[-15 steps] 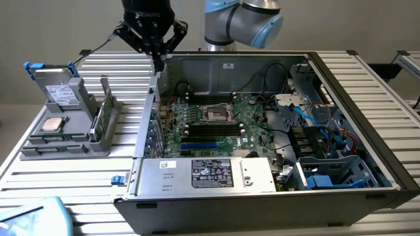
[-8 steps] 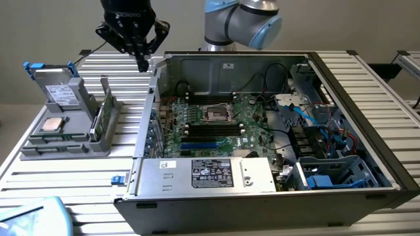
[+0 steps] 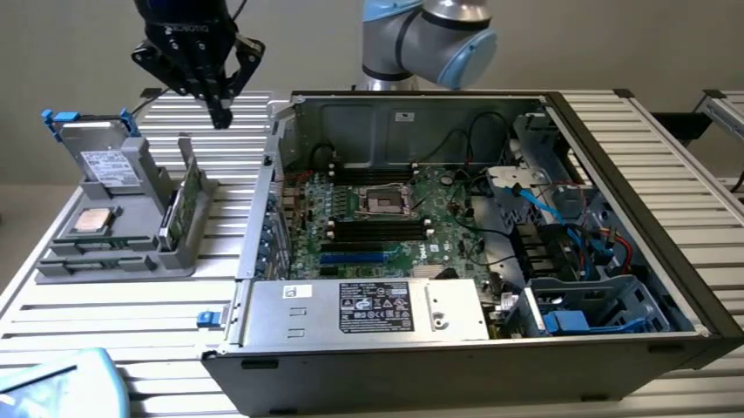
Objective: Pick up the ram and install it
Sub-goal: 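Reach for the ram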
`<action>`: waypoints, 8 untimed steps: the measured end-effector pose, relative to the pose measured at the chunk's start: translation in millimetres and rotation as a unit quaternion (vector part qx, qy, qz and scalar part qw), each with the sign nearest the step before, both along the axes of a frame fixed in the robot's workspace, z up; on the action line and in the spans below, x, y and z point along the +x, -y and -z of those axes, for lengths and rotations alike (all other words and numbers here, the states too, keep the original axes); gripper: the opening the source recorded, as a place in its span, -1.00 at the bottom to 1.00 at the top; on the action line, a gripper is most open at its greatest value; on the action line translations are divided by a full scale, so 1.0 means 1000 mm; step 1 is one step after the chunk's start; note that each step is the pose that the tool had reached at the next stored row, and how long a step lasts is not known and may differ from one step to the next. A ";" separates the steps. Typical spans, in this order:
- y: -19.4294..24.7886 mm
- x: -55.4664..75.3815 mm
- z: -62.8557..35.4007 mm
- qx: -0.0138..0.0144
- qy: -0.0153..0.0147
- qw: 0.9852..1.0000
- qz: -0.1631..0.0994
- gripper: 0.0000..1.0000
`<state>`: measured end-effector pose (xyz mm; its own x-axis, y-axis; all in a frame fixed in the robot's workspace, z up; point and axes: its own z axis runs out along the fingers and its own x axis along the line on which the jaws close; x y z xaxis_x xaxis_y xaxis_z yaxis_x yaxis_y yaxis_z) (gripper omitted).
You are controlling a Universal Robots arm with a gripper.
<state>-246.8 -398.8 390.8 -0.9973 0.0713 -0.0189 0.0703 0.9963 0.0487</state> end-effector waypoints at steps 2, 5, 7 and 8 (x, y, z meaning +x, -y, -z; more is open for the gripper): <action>0.0001 -0.009 0.0009 0.000 0.000 1.000 0.000 -0.80; 0.0001 -0.023 0.0023 0.000 0.000 1.000 0.000 -0.80; 0.0001 -0.032 0.0035 0.000 -0.001 1.000 0.000 -0.80; 0.0001 -0.036 0.0042 0.000 -0.002 1.000 0.000 -0.80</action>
<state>-282.7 -398.9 386.5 -0.9974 0.0711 -0.0143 0.0703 0.9963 0.0485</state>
